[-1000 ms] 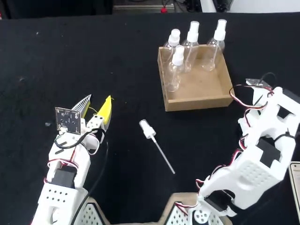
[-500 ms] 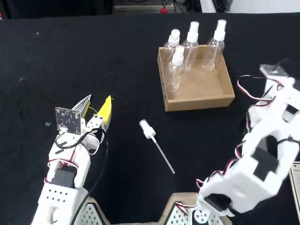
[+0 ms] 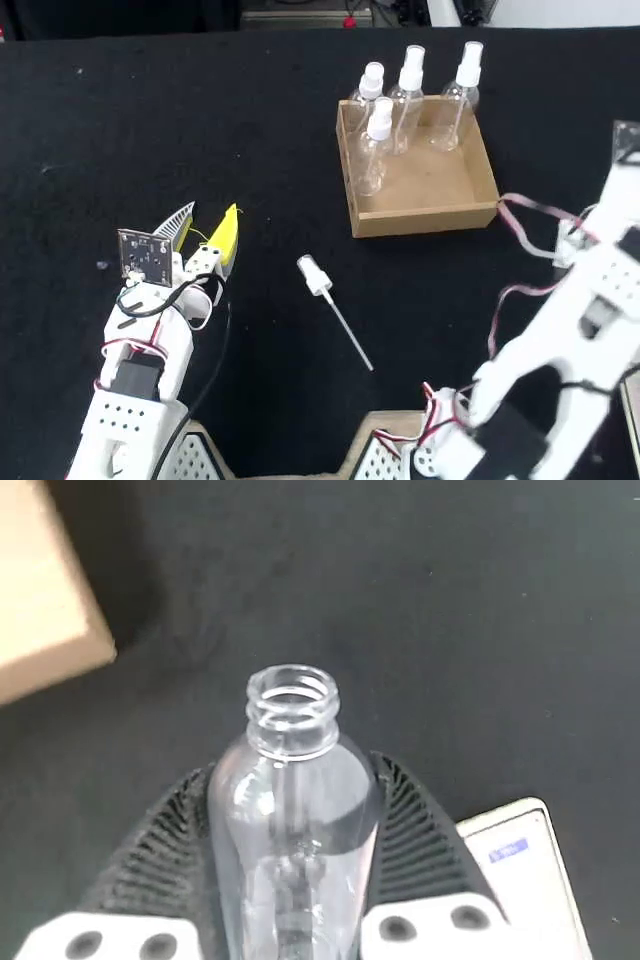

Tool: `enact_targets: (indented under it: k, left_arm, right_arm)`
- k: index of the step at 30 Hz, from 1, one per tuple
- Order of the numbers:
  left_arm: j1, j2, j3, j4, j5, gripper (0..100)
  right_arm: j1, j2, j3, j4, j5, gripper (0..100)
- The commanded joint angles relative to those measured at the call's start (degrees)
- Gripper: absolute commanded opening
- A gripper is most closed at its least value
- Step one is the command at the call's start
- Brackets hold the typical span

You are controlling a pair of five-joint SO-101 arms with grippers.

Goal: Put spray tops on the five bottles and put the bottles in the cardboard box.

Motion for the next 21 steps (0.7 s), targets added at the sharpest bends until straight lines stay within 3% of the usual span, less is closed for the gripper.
enact_targets:
  k: [1, 5, 13, 21]
  left_arm:
    - [-0.22, -0.88, 1.1, -1.32, 0.18, 19]
    - [-0.22, -0.79, 1.1, -1.32, 0.18, 19]
    - [-0.22, -0.79, 1.1, -1.32, 0.18, 19]
    - [-0.22, -0.79, 1.1, -1.32, 0.09, 19]
  right_arm:
    - [-1.05, -6.29, 8.48, -15.21, -6.59, 1.5]
    - [-1.05, -7.08, 15.25, -28.66, -12.48, 1.6]
    - [-0.79, -4.53, 33.19, -61.54, -13.01, 1.8]
    - [-0.7, -4.53, 43.3, -71.21, -13.45, 1.9]
